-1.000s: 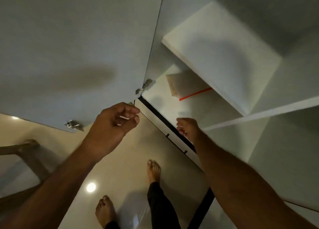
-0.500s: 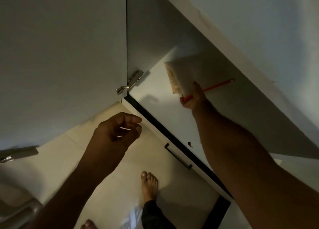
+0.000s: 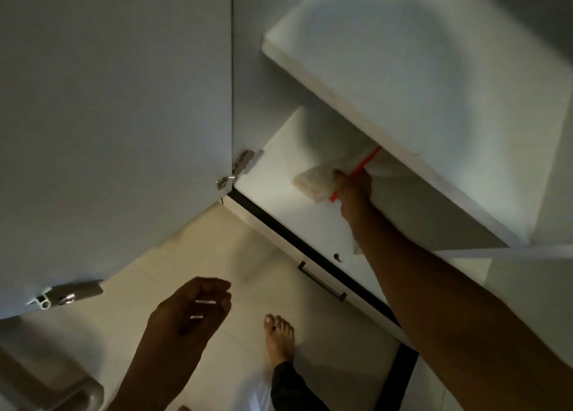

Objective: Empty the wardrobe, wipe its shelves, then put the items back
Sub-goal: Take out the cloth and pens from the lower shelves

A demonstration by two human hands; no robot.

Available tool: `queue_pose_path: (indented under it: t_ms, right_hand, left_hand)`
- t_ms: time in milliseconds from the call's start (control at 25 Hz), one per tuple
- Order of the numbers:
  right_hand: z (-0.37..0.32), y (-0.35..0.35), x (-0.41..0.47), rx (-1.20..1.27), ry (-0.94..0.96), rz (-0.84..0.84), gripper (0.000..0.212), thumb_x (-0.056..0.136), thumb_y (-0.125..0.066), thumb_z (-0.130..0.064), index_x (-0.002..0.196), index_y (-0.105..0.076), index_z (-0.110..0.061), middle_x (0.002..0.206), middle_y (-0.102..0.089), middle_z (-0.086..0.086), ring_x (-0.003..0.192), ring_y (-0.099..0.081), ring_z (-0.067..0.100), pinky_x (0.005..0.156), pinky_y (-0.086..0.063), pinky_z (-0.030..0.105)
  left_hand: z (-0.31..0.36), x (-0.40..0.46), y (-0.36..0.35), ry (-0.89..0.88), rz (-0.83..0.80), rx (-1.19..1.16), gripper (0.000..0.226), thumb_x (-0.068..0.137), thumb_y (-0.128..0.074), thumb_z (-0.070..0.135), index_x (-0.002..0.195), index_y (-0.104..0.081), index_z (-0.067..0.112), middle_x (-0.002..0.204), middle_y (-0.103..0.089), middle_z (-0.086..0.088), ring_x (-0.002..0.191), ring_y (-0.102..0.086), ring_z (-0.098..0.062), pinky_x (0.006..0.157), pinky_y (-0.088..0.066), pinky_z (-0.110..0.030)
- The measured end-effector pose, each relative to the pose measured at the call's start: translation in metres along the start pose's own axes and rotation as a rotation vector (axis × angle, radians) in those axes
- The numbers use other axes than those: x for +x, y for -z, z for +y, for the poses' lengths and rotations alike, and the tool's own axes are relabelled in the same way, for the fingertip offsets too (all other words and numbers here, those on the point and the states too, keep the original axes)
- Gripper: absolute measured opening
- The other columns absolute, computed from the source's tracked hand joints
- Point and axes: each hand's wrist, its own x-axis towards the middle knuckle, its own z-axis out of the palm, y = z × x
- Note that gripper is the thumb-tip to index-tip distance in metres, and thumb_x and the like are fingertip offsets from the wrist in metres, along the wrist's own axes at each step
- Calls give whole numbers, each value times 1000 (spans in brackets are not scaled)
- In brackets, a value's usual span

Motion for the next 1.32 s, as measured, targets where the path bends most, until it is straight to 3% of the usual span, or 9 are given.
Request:
queue_pose_path:
  t_ms: [240, 360, 480, 600, 720, 840, 960, 1160, 1320]
  right_hand:
    - [-35, 85, -190, -640, 276, -410, 44, 92, -70, -28, 131, -57, -11, 118, -63, 4, 109, -60, 23, 91, -55, 37]
    - [-75, 132, -304, -865, 448, -611, 22, 90, -71, -31, 101, -66, -13, 89, -66, 1, 82, -63, 17, 78, -53, 34]
    - [-120, 164, -408, -928, 606, -772, 31, 86, -75, -26, 67, -52, -17, 63, -49, -6, 57, -47, 10, 58, -35, 24]
    - [-157, 180, -491, -1012, 815, -910, 26, 86, -76, -27, 73, -62, -10, 70, -56, -2, 64, -54, 14, 61, -37, 24]
    - [-182, 189, -545, -1039, 1022, -989, 23, 84, -78, -32, 78, -68, -13, 74, -55, -4, 68, -53, 11, 62, -37, 24]
    - [-198, 196, -578, -998, 1143, -1055, 20, 83, -78, -35, 83, -70, -17, 82, -56, -4, 75, -53, 11, 67, -40, 27]
    - [-205, 194, -594, -1034, 1208, -1048, 16, 85, -75, -42, 88, -65, -29, 89, -57, -10, 80, -54, 6, 66, -40, 22]
    - [-200, 184, -621, -983, 1310, -1109, 14, 88, -73, -37, 93, -60, -33, 91, -59, -16, 86, -58, 5, 72, -44, 22]
    - [-194, 159, -669, -1105, 1337, -1249, 32, 85, -73, -43, 109, -54, -34, 97, -61, -12, 89, -61, 11, 77, -55, 28]
  left_hand:
    - [-3, -123, 62, -66, 3, 89, 39, 87, -75, 5, 91, -70, 44, 92, -75, 3, 81, -70, -21, 69, -54, -22]
    - [25, -197, 94, -207, 35, 186, 33, 89, -72, 6, 94, -69, 39, 94, -72, 13, 85, -68, -12, 74, -55, -22]
    - [59, -257, 110, -588, 132, 492, 36, 86, -76, 18, 117, -65, 32, 119, -66, 13, 112, -61, -9, 93, -54, -39]
    - [101, -310, 115, -869, 183, 1001, 75, 77, -82, 39, 143, -49, 26, 151, -46, -7, 146, -35, -29, 118, -31, -56]
    - [124, -349, 127, -726, 71, 1317, 76, 81, -75, 50, 146, -42, 29, 153, -44, -6, 147, -33, -29, 123, -11, -53]
    - [131, -393, 148, -588, 176, 1267, 32, 93, -63, 44, 118, -55, 26, 115, -66, 2, 107, -63, -21, 91, -42, -35]
    - [129, -434, 158, -521, 350, 1220, 25, 95, -61, 45, 108, -56, 25, 101, -67, 6, 89, -63, -19, 71, -44, -31]
    - [109, -485, 168, -353, 452, 1065, 26, 93, -66, 44, 110, -60, 24, 104, -70, 2, 91, -66, -19, 86, -56, -41]
    - [76, -530, 177, -245, 604, 989, 25, 93, -67, 43, 107, -62, 24, 100, -70, 3, 88, -65, -17, 82, -55, -33]
